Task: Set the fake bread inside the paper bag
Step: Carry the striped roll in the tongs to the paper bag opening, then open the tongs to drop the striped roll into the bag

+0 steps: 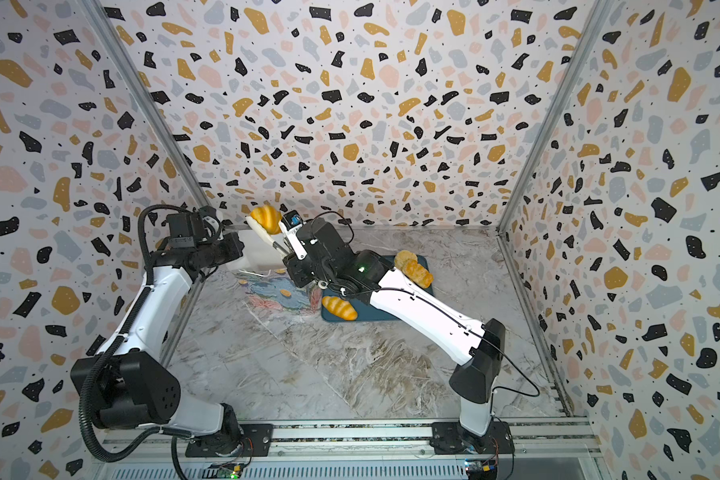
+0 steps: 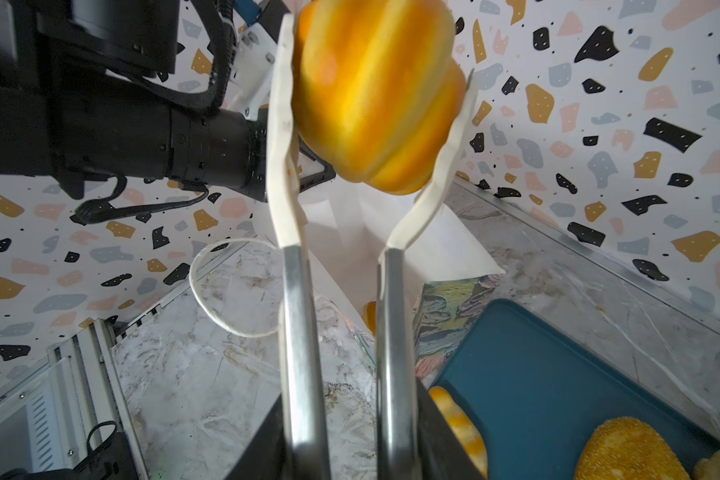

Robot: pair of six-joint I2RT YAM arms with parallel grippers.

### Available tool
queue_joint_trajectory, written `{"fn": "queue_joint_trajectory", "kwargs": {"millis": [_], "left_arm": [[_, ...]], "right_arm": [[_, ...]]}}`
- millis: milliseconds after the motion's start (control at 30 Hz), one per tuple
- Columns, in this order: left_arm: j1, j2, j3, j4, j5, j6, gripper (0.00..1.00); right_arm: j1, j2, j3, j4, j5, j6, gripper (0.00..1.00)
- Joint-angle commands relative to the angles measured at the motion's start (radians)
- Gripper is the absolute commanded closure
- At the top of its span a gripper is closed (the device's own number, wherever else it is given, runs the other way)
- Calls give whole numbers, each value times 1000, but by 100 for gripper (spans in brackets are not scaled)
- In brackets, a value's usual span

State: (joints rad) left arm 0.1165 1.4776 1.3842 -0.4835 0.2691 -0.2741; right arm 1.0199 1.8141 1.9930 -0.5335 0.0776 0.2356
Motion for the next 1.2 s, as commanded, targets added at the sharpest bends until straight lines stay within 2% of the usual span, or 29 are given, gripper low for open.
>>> {"fn": "queue_joint_trajectory", "kwargs": {"millis": [0, 333, 867, 1167], "left_arm": [[-2, 7, -8, 22, -6, -3, 100], [-2, 2, -8, 23, 4, -4, 100], [-2, 0, -11, 29, 20, -9, 100], [-2, -4, -4, 17, 14, -7, 100]], "right_arm": [[12, -9, 50, -3, -12, 24, 59], [14, 49, 81, -44, -19, 45, 58], [14, 101, 129, -105, -12, 59, 38], [14, 59, 117, -119, 14, 61, 37]]}}
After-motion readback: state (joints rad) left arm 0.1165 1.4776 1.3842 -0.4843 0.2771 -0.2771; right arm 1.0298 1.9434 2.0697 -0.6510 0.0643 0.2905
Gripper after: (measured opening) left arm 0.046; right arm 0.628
